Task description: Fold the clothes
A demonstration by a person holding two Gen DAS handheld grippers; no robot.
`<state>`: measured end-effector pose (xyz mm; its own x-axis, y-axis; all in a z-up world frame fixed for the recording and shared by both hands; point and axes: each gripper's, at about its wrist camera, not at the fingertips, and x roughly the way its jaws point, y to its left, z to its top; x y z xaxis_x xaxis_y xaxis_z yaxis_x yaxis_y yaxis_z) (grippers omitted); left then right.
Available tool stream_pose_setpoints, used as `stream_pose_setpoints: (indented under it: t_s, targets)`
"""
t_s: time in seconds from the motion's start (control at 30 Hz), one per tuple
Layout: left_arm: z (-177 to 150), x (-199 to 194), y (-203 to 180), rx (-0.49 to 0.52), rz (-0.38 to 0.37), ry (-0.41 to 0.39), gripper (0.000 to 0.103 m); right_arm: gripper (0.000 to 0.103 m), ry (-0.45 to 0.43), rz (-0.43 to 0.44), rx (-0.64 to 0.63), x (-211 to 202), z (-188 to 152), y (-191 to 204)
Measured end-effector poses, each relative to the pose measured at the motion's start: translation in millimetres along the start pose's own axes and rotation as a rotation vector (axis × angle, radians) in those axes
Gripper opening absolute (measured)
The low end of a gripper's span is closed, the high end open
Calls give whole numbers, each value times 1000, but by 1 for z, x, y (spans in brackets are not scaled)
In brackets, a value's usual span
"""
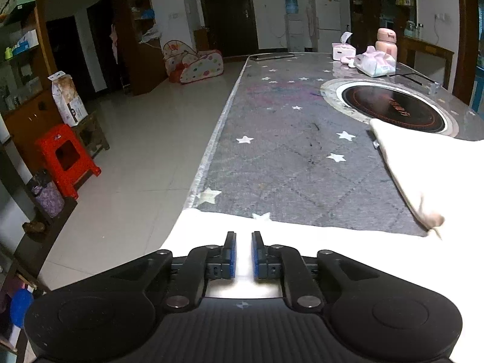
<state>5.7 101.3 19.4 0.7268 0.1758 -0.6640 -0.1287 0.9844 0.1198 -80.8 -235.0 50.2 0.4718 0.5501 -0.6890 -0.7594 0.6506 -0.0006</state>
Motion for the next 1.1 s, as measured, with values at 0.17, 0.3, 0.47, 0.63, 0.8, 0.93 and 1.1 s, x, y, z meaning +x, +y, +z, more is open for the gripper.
stream_pose_setpoints:
  t_s: [0.17,0.3,0.47,0.63,0.8,0.93,1.1]
  targets:
    - [3,3,7,13,3,7,14,50,28,84,-194,36,17,44]
    - [6,6,6,36,9,2,15,45,47,116,-237,58,26,60]
    - [7,9,5,66,11,-3,15,34,53,107,-279,72,27,75]
    - [7,9,6,86,16,-7,20,5,62,127,-252,70,27,71]
    - [4,9,7,107,15,-20,22,4,98,189,-259,56,19,67]
    - [0,8,1,154,48,-47,28,6,113,210,-275,50,12,69]
    - [3,-9,-3,128,30,-57,28,15,45,218,-201,29,19,59]
